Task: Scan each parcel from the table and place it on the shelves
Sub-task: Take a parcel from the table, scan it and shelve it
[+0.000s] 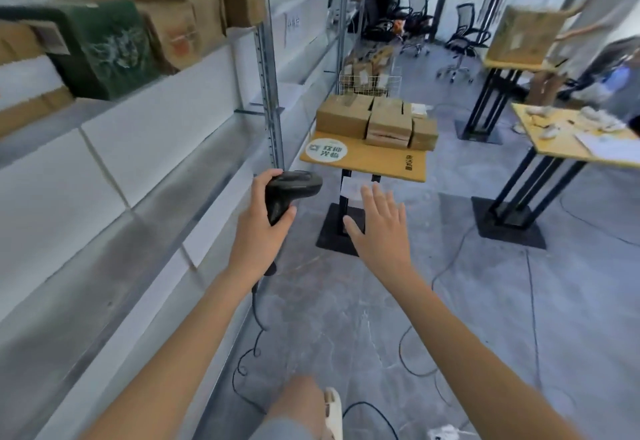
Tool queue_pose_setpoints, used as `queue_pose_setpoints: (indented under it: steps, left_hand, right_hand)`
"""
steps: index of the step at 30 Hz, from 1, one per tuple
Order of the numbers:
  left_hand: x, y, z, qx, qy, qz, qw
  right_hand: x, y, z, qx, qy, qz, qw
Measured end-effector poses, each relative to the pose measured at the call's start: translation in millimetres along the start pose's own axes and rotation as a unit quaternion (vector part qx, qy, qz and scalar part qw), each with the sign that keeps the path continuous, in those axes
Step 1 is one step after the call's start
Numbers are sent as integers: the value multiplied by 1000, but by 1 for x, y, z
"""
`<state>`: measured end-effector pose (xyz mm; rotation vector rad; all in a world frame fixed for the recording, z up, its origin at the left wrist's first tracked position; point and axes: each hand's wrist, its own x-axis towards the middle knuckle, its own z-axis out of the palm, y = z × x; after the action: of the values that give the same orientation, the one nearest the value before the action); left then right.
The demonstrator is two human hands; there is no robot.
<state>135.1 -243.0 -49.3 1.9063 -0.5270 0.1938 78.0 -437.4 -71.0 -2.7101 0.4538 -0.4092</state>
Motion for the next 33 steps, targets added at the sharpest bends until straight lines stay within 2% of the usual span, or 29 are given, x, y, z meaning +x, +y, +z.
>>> queue_pose_setpoints:
  steps: [8,18,23,33]
  left_hand:
    - [101,-16,70,-12,-52,47,997]
    - [235,-46,123,-44,-76,27,996]
    - [261,-75,141,-49,-91,1,995]
    - [318,-91,196,-46,-102,13,994]
  right_hand:
    - [78,45,4,1,20,52,998]
    - [230,53,21,-42,-13,68,997]
    - [249,72,53,-19,-44,87,995]
    - [318,124,68,-13,-32,125,992]
